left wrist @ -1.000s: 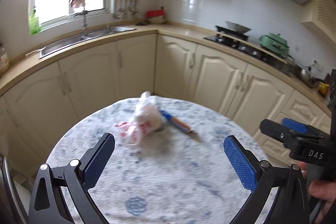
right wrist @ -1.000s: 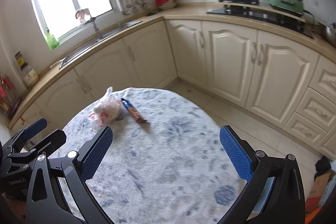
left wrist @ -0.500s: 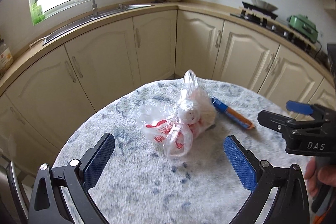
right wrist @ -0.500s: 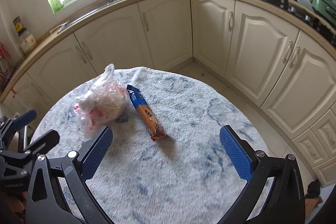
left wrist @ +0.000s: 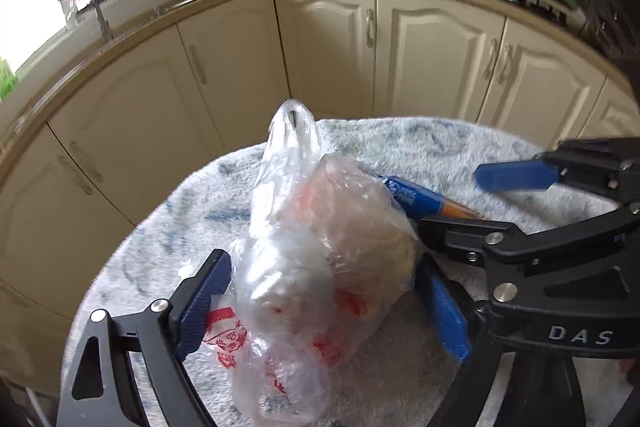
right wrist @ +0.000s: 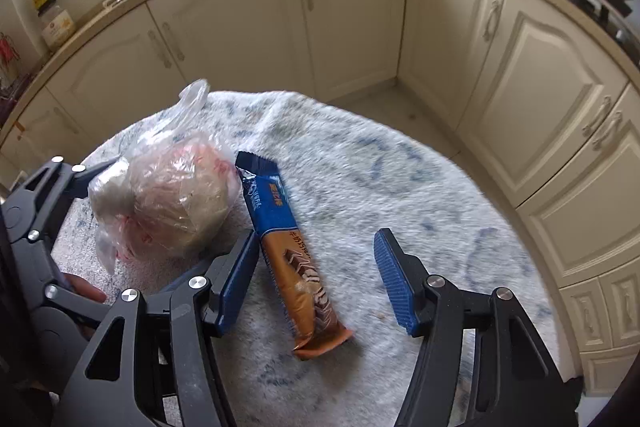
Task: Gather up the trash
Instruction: 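Grasp the clear plastic bag with the left tool while the right tool grasps the blue chocolate bar, then carry both items over the blue bin and open both tools to drop them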
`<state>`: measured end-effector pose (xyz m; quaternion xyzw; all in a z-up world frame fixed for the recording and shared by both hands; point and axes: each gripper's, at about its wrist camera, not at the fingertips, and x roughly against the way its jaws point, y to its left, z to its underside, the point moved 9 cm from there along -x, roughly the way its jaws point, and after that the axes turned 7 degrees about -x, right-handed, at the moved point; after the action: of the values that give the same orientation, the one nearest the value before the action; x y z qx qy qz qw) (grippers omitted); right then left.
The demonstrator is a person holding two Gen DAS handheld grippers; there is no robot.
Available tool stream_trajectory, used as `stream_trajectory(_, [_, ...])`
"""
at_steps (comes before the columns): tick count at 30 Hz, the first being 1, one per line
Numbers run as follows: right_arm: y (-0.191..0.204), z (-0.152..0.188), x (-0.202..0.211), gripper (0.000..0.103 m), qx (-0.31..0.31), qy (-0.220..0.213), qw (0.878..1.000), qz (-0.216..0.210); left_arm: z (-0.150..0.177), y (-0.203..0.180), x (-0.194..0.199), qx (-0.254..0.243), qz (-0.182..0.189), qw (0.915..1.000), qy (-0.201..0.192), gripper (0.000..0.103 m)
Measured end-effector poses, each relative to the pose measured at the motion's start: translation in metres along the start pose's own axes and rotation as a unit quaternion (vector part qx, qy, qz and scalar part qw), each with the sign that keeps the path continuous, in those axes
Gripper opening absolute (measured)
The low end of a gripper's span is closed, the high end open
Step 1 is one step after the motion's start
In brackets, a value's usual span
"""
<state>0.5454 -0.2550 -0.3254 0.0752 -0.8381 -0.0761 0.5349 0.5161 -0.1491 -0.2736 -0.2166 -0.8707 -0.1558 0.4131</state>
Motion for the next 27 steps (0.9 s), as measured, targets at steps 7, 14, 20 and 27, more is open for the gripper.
stream_trajectory(7, [0.012, 0.01, 0.005, 0.024, 0.0, -0.001, 1.0, -0.024, 0.003, 0.016, -0.003, 0.042, 0.027, 0.9987, -0.002, 0.049])
stream_trajectory(14, [-0.008, 0.042, 0.036, 0.019, -0.039, -0.014, 0.999, -0.035, 0.017, 0.026, 0.004, 0.083, 0.035, 0.9959, -0.003, 0.047])
stream_trajectory(20, [-0.034, 0.079, 0.075, 0.019, -0.067, -0.029, 0.997, -0.035, 0.019, 0.0, 0.02, 0.081, 0.053, 0.9952, -0.013, 0.047])
stream_trajectory(27, [-0.07, 0.125, 0.141, 0.019, -0.106, -0.071, 0.991, -0.033, 0.005, -0.056, 0.047, 0.067, 0.085, 0.9934, -0.037, 0.047])
